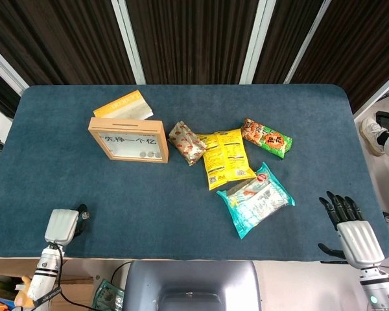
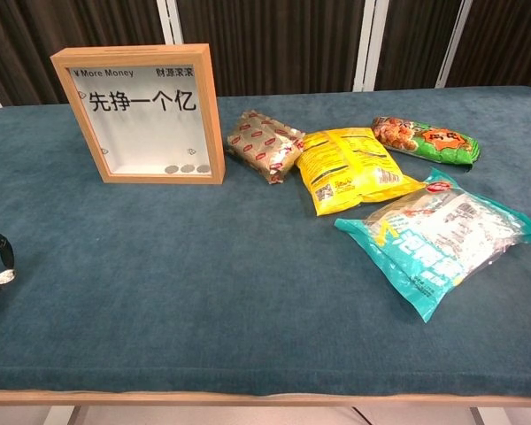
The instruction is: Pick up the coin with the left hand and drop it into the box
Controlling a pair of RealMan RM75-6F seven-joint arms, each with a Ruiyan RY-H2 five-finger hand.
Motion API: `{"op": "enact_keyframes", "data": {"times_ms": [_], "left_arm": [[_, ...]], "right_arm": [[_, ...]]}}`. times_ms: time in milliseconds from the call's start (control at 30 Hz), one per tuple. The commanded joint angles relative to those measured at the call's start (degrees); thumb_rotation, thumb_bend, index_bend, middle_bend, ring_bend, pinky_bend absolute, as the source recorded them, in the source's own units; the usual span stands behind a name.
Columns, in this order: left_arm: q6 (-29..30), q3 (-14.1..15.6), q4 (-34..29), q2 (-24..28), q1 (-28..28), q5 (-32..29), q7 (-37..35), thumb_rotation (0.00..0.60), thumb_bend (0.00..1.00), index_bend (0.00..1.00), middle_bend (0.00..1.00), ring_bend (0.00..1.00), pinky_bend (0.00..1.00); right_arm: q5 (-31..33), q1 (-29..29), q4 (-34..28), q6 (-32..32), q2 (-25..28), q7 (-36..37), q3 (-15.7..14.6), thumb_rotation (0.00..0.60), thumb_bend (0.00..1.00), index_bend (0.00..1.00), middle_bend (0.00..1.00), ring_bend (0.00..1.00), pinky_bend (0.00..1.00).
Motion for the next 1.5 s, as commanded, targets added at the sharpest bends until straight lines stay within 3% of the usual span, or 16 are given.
{"op": "enact_keyframes", "data": {"times_ms": [33,1033,1200,1500], "left_arm": [[0.1,0.2,0.0,0.1,0.2,0.0,-0.2,0.600,0.34,0.44,1.00,1.00,1.00],[-1.5,0.1,1.6,-0.6,-1.0,-0.5,0.8,0.600,0.34,0.46,1.00,1.00,1.00],[-0.6,0.0,1.7,-0.7,-1.0,-0.2,-0.7,0.600,0.34,0.51,1.00,1.00,1.00],[0.5,-0.4,2.7,-1.2,-0.8,-0.3,-2.1,0.600,0.51,0.58,1.00,1.00,1.00]], "right_arm": [[0.0,0.0,0.0,0.0,0.0,0.0,0.0,0.600,0.18,0.00,0.00,0.00,0.00],[0.0,0.0,0.0,0.1,0.1,0.2,0.0,0.600,0.18,0.00,0.00,0.00,0.00],[0.1,0.0,0.1,0.1,0.1,0.2,0.0,0.600,0.18,0.00,0.00,0.00,0.00],[0.2,0.0,0.1,-0.1,0.0,0.0,0.0,0.600,0.18,0.00,0.00,0.00,0.00]]}}
